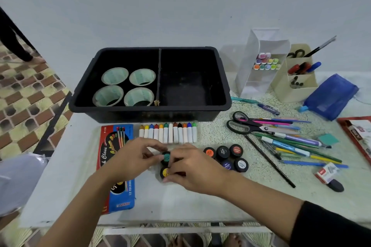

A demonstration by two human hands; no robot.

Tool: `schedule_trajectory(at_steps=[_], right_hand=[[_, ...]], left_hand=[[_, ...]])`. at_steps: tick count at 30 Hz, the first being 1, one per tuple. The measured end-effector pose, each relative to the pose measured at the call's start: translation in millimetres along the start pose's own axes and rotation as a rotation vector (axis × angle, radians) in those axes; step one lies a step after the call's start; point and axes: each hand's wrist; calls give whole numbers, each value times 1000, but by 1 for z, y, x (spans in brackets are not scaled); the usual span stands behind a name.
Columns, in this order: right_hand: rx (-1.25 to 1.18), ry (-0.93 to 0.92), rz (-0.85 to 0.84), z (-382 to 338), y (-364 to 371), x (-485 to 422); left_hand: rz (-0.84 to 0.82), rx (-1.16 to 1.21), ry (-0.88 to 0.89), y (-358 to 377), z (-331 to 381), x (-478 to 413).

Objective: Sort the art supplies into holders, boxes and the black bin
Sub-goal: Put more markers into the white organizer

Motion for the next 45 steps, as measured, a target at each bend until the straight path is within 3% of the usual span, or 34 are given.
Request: schedule_trajectory(at_steps=[4,6,8,11,15,19,26,34,37,41,45], right_hand=[[-18,62,12,6,-7,2],[-96,187,135,12,-15,4],[-1,313,261,24,-23,2],[272,569,187,38,-33,-7],[204,855,49,43,-38,-9],[-5,962,29,46,-39,-15],[-133,1035,32,48,-37,-21],[-618,1038,366,48,-43,-12],[-942,1024,441,41,-51,-12],[-1438,926,387,33,-62,-10],[-1620,885,251,26,-64,-6]], left_hand=[[240,-146,29,-9,-6,5],[389,-210,18,-13,-14,9],[455,-300,-32,-12,-22,10],[411,-512,-100,-8,-27,7],[368,-657,-137,-7,-25,-1],[383,-670,-199,-14,-26,-4],[328,-540,-222,-20,-25,-13],[460,-256,-70,-19,-28,1],[468,-66,-4,-22,-18,9],[468,12,19,-23,-11,19],[447,67,38,-21,-4,33]])
Point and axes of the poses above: each hand's wrist, its own x-axis away from the middle knuckle, its own y-axis out of the palm, z = x × y, and after that the axes turned 2 degrees about -z, right-handed
